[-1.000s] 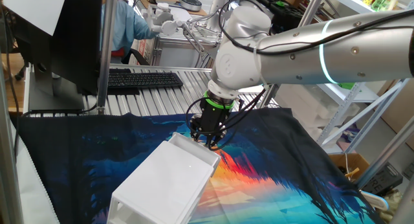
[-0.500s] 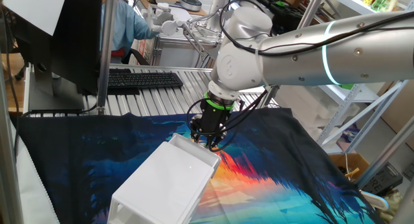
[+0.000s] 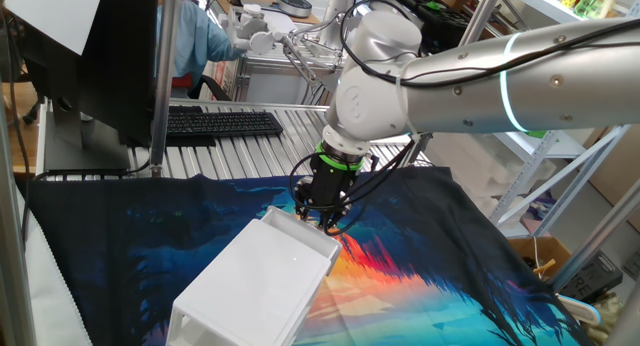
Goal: Grasp the handle and close the drawer
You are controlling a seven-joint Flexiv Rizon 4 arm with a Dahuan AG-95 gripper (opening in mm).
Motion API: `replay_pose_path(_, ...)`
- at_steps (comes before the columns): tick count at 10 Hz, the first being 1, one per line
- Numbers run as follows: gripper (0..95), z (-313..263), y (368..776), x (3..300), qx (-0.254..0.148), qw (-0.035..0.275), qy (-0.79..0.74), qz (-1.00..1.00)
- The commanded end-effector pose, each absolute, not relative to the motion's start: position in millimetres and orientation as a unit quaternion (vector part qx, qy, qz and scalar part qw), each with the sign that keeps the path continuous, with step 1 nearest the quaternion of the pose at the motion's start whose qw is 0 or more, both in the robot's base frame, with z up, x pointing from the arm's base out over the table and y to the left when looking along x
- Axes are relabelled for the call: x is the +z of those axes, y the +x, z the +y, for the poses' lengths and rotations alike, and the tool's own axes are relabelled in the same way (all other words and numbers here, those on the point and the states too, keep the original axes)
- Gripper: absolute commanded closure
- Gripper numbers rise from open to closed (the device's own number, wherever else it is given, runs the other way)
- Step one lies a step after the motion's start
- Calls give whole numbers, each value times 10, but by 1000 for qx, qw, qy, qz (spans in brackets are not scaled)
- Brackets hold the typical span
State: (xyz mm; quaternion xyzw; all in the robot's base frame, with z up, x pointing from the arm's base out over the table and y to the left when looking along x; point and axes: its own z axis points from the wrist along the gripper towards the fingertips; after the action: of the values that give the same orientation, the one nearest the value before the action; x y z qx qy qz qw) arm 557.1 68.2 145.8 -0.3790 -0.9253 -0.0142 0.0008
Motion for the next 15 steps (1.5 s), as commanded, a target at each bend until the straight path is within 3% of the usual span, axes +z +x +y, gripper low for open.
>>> replay_pose_path(1, 950, 682, 5574, 1458, -15, 1, -380, -925)
replay_pose_path(15, 950, 690, 5540, 1461, -17, 3, -383, -923)
